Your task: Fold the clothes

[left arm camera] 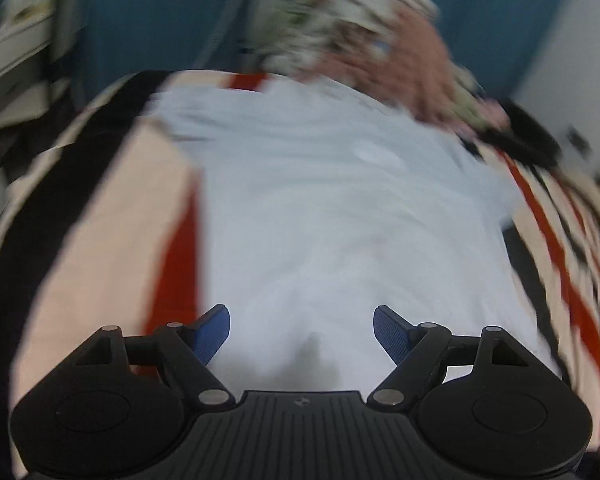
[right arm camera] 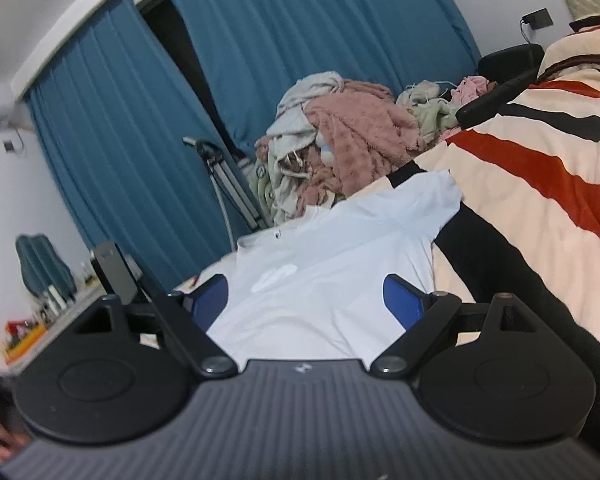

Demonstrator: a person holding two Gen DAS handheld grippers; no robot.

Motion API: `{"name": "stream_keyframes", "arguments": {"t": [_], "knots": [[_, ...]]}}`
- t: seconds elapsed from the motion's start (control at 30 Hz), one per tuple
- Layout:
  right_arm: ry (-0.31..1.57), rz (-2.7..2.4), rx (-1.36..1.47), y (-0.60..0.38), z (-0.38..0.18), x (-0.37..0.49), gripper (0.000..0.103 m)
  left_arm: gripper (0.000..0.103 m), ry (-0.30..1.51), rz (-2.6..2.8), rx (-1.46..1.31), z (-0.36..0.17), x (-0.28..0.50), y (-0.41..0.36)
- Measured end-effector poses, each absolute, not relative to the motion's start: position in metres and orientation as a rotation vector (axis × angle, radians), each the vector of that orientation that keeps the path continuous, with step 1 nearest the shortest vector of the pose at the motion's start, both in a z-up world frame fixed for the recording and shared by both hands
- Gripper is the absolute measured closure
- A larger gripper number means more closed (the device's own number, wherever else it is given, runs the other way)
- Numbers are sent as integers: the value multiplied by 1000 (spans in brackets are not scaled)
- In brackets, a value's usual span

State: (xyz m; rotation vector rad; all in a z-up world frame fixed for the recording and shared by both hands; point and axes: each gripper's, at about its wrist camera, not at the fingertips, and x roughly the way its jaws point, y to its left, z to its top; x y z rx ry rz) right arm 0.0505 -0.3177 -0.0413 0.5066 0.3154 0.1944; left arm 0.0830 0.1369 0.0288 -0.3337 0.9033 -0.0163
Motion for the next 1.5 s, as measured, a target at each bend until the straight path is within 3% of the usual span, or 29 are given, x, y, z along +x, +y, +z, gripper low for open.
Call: {"name": "stream_keyframes", "arguments": {"t": [0.27, 0.47, 0.6, 0.7, 0.77, 0.83, 0.9, 1.13, 1.37, 1.47, 1.5], "knots": [[346, 209, 492, -311, -34, 41, 16, 26, 924, 2, -633, 42, 74, 226], [356, 215, 465, -311, -31, 33, 17, 34, 966, -111, -806, -48, 40, 204], [383, 225, 531, -321, -36, 37, 17, 54, 1040, -140, -859, -109, 19, 185], [401, 234, 551, -323, -40, 38, 17, 55, 994, -172, -867, -127, 5, 178], [406, 235, 543, -321, -40, 38, 17, 62, 978, -178, -855, -128, 0, 173], [411, 235, 534, -319, -40, 39, 17, 92, 993, -175, -805, -126, 1, 168], [412, 236, 528, -318, -40, 39, 17, 100, 999, -173, -771, -122, 2, 168], [426, 234, 538, -320, -43, 41, 17, 101, 886, -167, -729, -79, -13, 202], [423, 221, 524, -316, -42, 42, 17, 101, 892, -125, -592, -74, -24, 215], [418, 217, 495, -312, -41, 41, 17, 79, 869, -112, -527, -61, -25, 218], [414, 216, 486, -312, -40, 40, 17, 62, 857, -105, -504, -54, -25, 221]]}}
